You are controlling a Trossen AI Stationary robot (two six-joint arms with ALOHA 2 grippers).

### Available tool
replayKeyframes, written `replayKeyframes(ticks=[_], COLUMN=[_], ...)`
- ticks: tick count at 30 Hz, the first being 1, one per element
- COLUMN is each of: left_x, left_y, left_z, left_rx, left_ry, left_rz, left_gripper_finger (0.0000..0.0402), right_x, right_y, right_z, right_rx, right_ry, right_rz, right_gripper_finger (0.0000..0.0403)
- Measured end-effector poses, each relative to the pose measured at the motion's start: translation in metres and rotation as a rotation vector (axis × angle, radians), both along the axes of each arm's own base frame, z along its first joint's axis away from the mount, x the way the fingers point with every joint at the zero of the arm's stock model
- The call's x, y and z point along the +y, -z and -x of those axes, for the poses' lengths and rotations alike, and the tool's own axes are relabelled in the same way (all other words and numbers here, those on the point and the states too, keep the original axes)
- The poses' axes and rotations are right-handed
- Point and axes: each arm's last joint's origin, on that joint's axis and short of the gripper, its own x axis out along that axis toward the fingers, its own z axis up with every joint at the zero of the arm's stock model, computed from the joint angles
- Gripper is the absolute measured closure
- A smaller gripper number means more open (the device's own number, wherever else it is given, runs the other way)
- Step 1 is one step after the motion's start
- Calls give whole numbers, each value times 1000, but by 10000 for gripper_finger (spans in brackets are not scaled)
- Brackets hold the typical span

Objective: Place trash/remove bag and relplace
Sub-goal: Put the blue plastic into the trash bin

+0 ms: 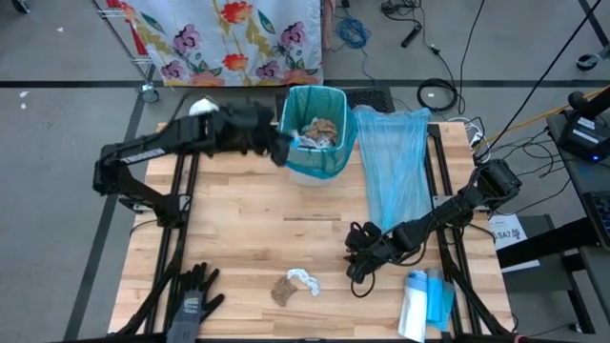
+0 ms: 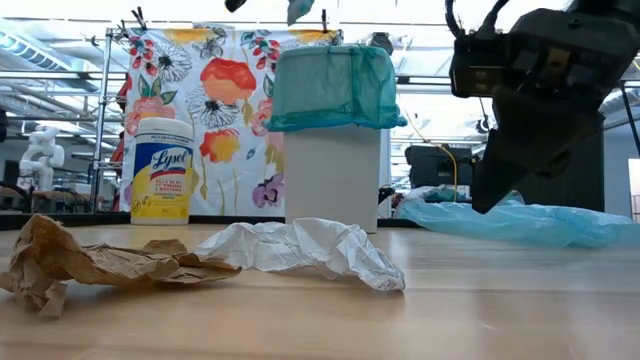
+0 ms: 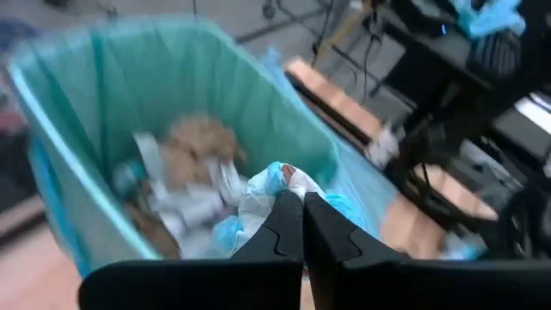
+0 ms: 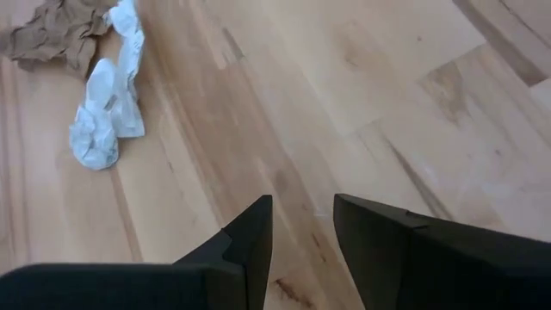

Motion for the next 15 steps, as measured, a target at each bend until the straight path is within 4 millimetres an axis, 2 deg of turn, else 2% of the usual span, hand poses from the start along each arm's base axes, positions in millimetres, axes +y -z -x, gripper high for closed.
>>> replayKeyframes(ticks=[4, 9, 15], left_x=[27, 58, 80], left_y=[-9, -2, 6], left_z=[-11, -28, -51], left_rx=[-28, -23, -104], left_ry=[9, -12, -57], left_rz=[-42, -126, -173], left_gripper_finger=[401, 397, 358], right_x=[-4, -7, -9], right_y=[0, 1, 3], right_z=[-1, -2, 1], right_rx=[3, 15, 46], right_ry=[13, 26, 67], right_rz=[2, 7, -3], right_gripper_finger=[287, 287, 287])
